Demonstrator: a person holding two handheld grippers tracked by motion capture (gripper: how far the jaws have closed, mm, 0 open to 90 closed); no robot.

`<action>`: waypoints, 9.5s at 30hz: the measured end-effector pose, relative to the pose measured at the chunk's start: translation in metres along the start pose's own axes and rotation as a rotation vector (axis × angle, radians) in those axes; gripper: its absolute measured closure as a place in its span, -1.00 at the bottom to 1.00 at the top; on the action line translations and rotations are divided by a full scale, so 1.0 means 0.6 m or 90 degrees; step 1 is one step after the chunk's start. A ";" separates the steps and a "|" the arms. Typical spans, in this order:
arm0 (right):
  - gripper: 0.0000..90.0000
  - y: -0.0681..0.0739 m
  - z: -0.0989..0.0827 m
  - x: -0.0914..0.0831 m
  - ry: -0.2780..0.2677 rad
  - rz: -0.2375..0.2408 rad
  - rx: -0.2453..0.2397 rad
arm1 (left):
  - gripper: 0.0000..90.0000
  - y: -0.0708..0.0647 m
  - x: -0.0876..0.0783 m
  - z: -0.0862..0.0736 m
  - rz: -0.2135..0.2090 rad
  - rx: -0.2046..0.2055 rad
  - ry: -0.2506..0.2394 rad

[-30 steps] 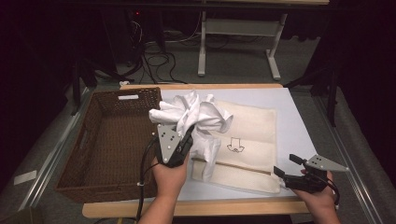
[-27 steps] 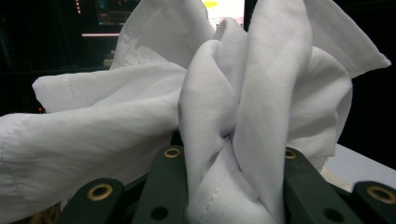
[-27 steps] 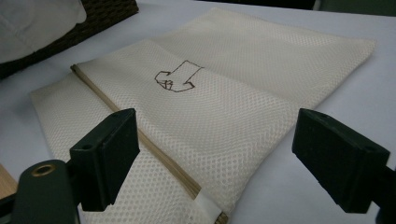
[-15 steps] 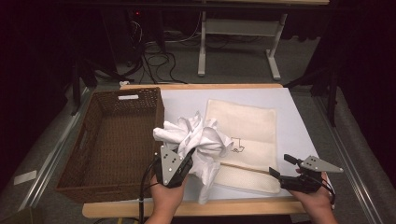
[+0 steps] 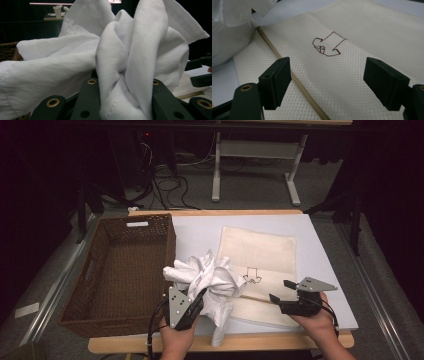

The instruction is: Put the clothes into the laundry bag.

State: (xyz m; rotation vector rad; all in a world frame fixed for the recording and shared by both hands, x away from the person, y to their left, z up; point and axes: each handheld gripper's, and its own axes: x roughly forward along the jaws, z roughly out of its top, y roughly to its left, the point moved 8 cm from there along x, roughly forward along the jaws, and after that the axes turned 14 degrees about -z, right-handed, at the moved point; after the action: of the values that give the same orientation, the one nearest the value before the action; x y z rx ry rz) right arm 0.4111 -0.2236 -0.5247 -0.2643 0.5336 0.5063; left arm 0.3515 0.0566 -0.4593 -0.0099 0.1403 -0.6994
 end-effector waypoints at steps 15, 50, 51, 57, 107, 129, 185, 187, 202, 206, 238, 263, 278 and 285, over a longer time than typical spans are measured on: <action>-0.12 0.025 -0.037 0.027 0.081 0.029 -0.049 | 0.69 -0.001 -0.008 -0.002 0.000 -0.013 -0.002; 0.89 0.043 -0.003 0.062 0.058 0.021 -0.020 | 0.69 -0.003 0.030 0.015 -0.008 -0.012 -0.017; 0.89 0.043 -0.001 0.059 0.054 0.021 -0.016 | 0.69 -0.007 0.030 0.013 -0.010 -0.011 -0.017; 0.90 0.040 0.007 0.046 0.035 0.034 0.005 | 0.68 -0.030 0.028 -0.001 -0.027 -0.002 -0.002; 0.94 0.017 0.051 0.013 -0.064 0.029 0.067 | 0.68 -0.116 0.161 -0.138 -0.102 0.006 0.242; 0.94 0.024 0.056 0.003 -0.078 0.038 0.066 | -0.02 -0.122 0.169 -0.108 -0.096 -0.036 0.218; 0.95 0.028 0.055 0.001 -0.079 0.049 0.067 | 0.68 -0.154 0.200 -0.074 -0.112 -0.023 0.182; 0.95 0.028 0.054 0.001 -0.079 0.049 0.068 | 0.74 -0.155 0.209 -0.080 -0.115 -0.033 0.191; 0.96 0.027 0.067 -0.016 -0.109 0.060 0.073 | 0.50 -0.135 0.257 -0.119 -0.066 -0.079 0.240; 0.96 0.025 0.066 -0.015 -0.110 0.059 0.069 | 0.19 -0.142 0.241 -0.112 -0.091 -0.072 0.216; 0.95 0.029 0.058 -0.004 -0.091 0.057 0.068 | 0.57 -0.053 0.144 -0.123 -0.088 -0.087 0.229; 0.96 0.029 0.068 -0.010 -0.111 0.062 0.074 | 0.80 -0.113 0.243 -0.123 -0.114 -0.089 0.263; 0.95 0.029 0.067 -0.013 -0.110 0.060 0.074 | -0.14 -0.122 0.179 -0.091 -0.119 -0.072 0.155; 0.95 0.029 0.067 -0.013 -0.109 0.058 0.072 | -0.25 -0.145 0.155 -0.107 -0.140 -0.068 0.169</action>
State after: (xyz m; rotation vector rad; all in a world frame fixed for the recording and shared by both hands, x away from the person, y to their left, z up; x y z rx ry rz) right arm 0.4128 -0.1974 -0.4891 -0.0882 0.4063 0.5788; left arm 0.3576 -0.0674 -0.5297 -0.0346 0.4367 -0.9105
